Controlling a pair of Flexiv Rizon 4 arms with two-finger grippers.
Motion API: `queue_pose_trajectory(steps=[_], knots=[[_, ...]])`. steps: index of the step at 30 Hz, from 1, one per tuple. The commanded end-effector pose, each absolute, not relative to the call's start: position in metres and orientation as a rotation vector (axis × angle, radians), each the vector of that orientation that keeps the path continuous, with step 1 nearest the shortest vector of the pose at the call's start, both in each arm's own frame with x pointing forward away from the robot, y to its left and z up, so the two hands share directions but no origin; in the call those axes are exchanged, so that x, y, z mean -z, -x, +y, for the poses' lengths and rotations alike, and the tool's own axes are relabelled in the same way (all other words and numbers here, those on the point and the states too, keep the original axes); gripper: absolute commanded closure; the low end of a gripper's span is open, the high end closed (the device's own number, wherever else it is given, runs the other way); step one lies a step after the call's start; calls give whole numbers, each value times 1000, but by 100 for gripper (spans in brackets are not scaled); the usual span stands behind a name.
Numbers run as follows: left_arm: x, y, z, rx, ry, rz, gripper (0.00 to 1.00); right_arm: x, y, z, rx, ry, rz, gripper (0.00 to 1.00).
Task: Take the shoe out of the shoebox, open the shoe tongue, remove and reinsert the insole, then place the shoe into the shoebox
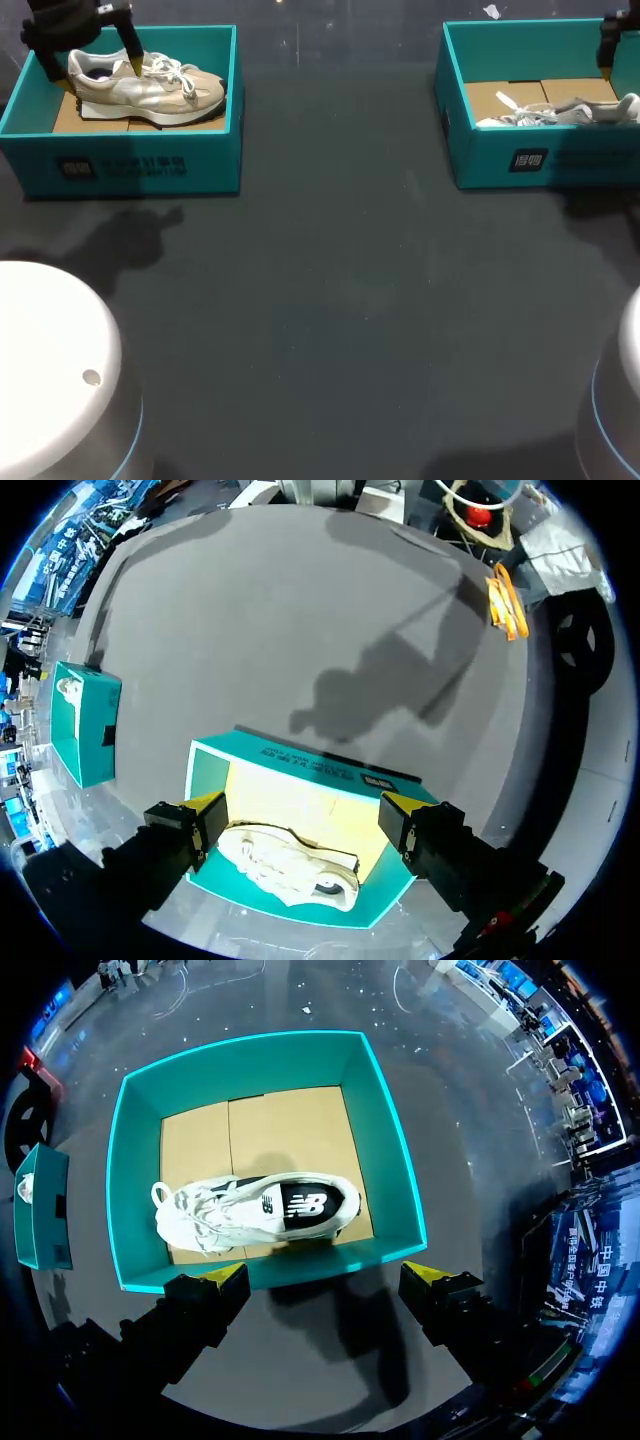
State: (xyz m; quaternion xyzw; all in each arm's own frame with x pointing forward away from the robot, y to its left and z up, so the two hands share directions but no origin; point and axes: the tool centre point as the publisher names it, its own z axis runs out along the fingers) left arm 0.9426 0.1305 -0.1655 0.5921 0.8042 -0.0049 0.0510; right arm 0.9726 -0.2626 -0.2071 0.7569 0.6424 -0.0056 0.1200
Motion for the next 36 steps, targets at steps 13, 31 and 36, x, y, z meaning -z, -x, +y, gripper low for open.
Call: queue_pose_trajectory(steps=[13,31,36], knots=[[170,-1033,204,-126,-1991,2270,0,207,-972,-262,17,-2212,1876,0],[196,-1105,221,-196,-2067,2176,0,207,-972,-262,17,-2212,1876,0],[206,-1140,239,-194,-2091,2195,0,207,-972,-262,17,-2212,1876,0]])
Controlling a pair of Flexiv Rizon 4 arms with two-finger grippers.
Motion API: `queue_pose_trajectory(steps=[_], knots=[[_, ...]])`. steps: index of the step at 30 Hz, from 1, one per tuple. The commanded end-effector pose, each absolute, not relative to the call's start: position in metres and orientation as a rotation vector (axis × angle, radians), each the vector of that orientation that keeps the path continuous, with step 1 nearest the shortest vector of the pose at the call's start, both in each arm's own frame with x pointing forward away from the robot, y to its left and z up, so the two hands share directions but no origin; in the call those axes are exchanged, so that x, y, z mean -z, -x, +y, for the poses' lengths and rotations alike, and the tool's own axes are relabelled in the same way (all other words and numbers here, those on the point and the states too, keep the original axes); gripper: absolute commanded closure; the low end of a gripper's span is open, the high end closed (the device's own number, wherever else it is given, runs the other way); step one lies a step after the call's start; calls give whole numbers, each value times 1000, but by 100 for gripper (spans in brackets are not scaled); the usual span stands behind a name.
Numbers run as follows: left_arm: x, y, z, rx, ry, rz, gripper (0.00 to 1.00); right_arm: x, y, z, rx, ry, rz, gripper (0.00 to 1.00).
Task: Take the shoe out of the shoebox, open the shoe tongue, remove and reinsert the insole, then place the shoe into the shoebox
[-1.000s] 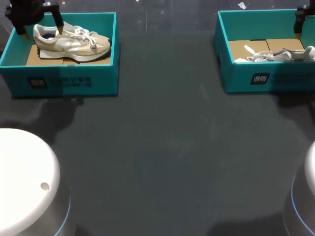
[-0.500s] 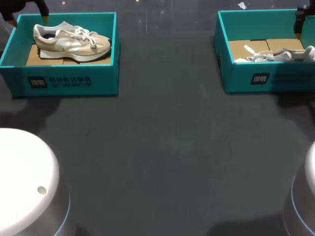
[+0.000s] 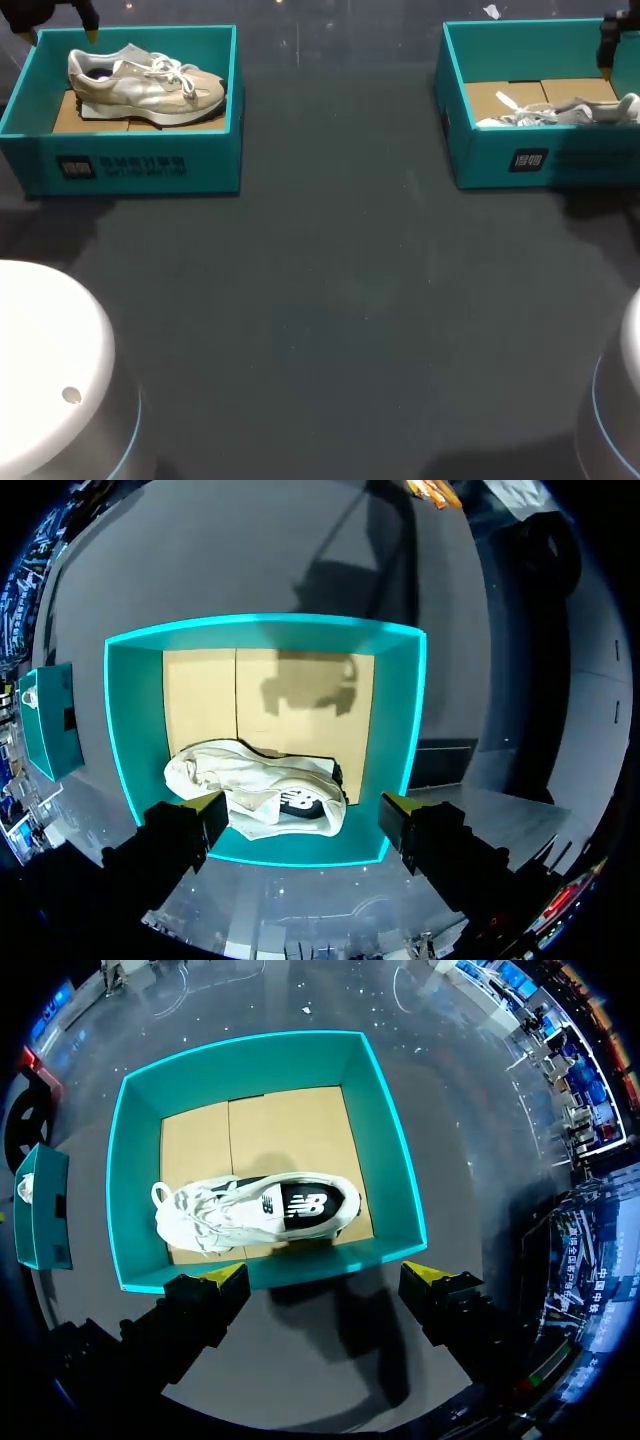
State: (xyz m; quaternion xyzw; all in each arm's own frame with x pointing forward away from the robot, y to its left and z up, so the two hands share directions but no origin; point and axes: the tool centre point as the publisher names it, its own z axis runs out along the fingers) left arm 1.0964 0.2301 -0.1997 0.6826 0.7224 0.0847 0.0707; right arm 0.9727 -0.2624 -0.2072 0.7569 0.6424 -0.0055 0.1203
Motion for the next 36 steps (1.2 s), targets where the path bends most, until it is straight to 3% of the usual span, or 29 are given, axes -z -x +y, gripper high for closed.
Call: queue_pose_trajectory(steps=[1,13,36], knots=[[209,-1145,242,-203,-2107,2196,0,207,-972,-262,17,-2212,1876,0],[210,-1152,245,-214,-2141,2192,0,207,-972,-262,17,-2212,1876,0],[290,-1193,265,-224,-2178,2270,0,207,-972,-262,17,-2212,1876,0]])
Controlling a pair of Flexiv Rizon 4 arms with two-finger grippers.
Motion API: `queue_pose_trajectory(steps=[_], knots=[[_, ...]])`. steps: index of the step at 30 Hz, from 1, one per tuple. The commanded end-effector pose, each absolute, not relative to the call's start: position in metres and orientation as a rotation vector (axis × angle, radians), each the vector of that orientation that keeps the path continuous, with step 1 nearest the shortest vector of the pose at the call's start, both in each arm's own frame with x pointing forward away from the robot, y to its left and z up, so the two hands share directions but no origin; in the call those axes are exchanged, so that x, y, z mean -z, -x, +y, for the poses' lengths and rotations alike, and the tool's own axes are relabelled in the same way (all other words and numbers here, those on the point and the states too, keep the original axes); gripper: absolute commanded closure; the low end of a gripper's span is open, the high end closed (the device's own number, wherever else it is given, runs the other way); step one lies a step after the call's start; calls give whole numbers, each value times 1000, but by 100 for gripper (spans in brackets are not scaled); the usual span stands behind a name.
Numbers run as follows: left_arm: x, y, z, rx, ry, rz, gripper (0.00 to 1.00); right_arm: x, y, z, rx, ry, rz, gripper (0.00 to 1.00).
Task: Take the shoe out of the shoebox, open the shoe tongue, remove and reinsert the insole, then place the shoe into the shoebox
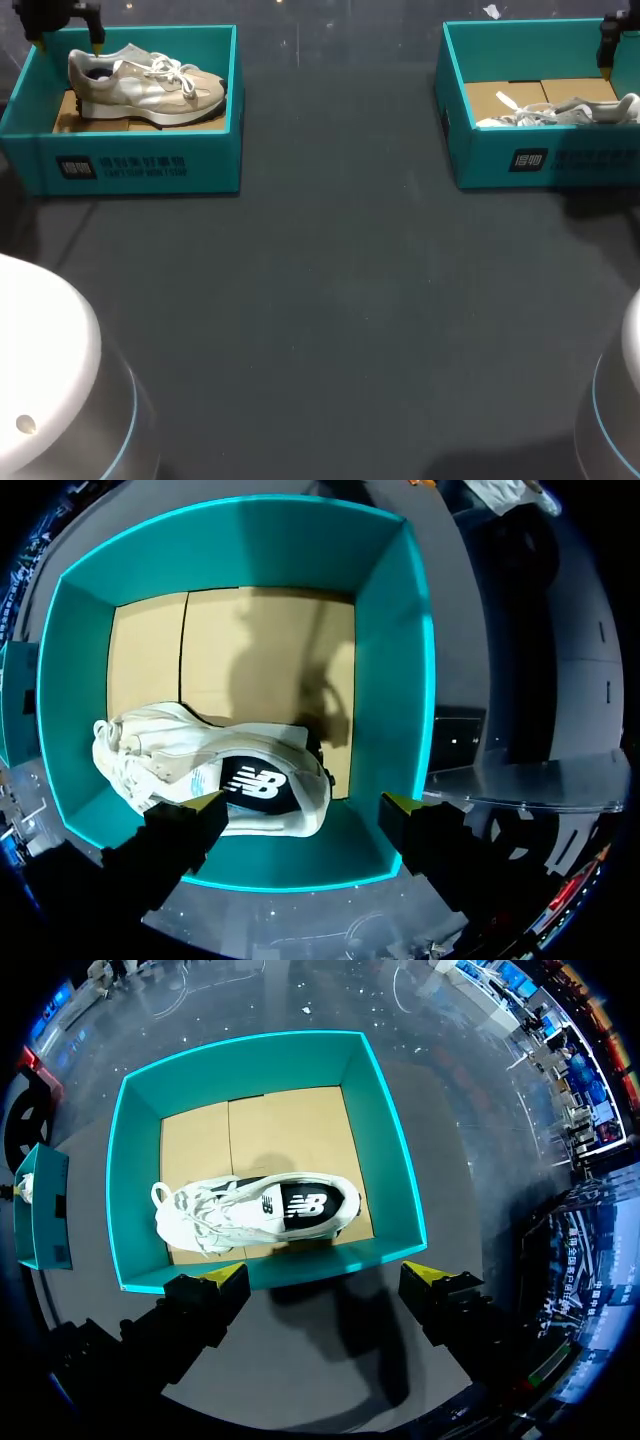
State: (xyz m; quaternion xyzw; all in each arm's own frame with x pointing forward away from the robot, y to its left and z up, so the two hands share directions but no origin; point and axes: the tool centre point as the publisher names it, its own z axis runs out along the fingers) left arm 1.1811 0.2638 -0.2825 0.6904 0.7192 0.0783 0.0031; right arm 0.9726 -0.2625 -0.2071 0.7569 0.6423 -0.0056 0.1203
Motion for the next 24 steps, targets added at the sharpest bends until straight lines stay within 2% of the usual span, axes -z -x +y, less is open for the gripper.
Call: queue_pose_trajectory(steps=[1,15,24], knots=[[292,-1195,265,-227,-2177,2274,0,207,-972,-262,17,-2212,1876,0],[323,-1211,271,-177,-2186,2333,0,207,-972,-262,17,-2212,1876,0],[332,-1210,273,-141,-2219,2320,15,207,-972,-262,17,-2212,1876,0]])
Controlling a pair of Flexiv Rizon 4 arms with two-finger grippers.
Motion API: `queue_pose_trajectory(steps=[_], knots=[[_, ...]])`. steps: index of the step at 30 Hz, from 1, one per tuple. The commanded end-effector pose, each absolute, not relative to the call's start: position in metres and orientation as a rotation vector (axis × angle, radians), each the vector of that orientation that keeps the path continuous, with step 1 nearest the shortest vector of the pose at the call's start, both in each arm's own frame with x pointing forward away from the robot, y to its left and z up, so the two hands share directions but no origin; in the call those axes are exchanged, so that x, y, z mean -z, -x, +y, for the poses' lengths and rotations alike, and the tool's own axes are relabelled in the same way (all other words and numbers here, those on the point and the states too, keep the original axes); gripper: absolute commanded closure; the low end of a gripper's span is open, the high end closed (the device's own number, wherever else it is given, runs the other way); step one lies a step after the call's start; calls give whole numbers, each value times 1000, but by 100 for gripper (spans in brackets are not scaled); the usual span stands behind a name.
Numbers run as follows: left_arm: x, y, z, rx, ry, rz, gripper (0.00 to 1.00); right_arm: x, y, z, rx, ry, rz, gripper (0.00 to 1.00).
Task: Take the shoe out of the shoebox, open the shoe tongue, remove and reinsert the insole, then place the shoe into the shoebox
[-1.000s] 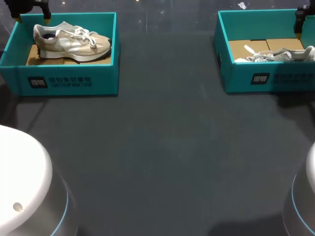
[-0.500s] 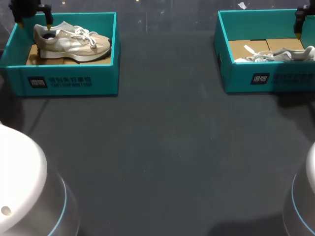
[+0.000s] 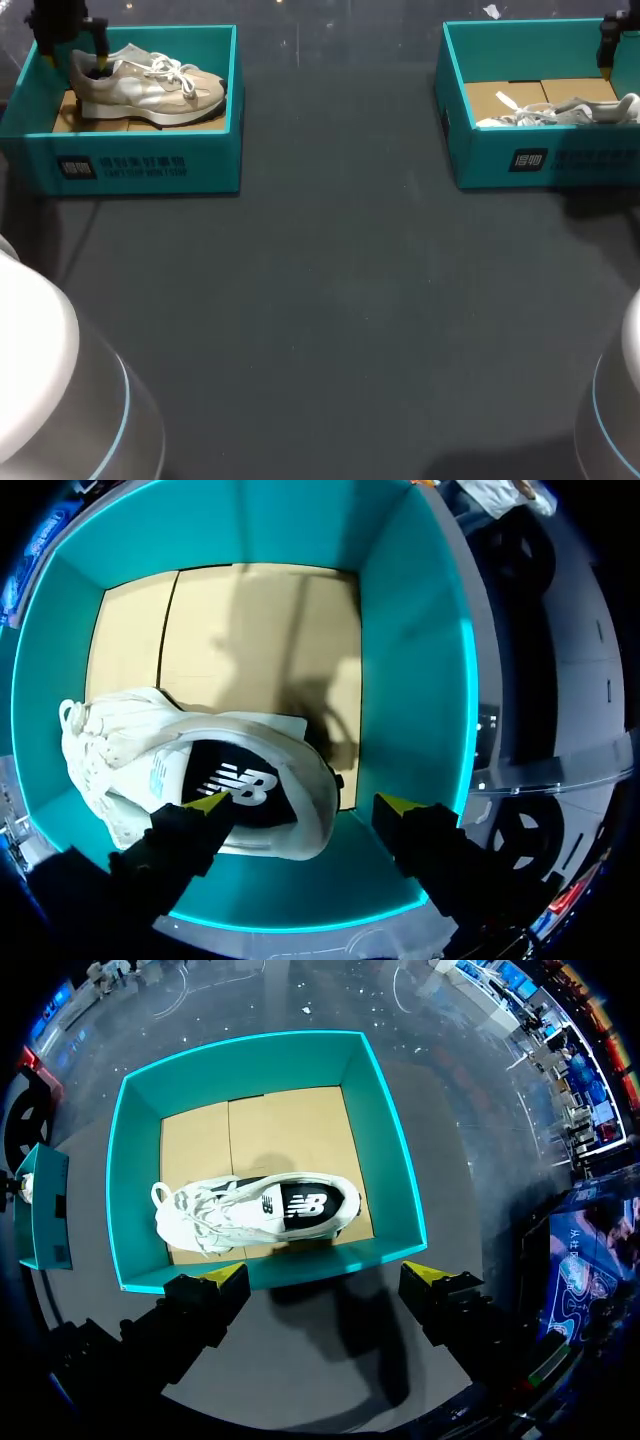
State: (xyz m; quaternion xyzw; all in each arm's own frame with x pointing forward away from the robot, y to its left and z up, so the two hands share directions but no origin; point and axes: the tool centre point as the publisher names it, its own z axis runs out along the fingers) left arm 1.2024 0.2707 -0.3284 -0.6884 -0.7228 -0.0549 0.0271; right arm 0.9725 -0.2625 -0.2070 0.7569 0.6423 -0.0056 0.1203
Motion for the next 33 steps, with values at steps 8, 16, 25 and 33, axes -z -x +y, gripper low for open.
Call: queue_pose_trajectory(steps=[8,16,25,33], knots=[[344,-1207,278,102,2143,-2172,25,207,-972,-262,17,-2212,1876,0],[354,-1201,281,77,2156,-2146,36,207,-972,-262,17,-2212,1876,0],[364,-1198,282,82,2155,-2130,37,207,-972,-262,17,-2212,1876,0],[372,-1198,282,92,2145,-2122,51,207,-972,-262,17,-2212,1876,0]])
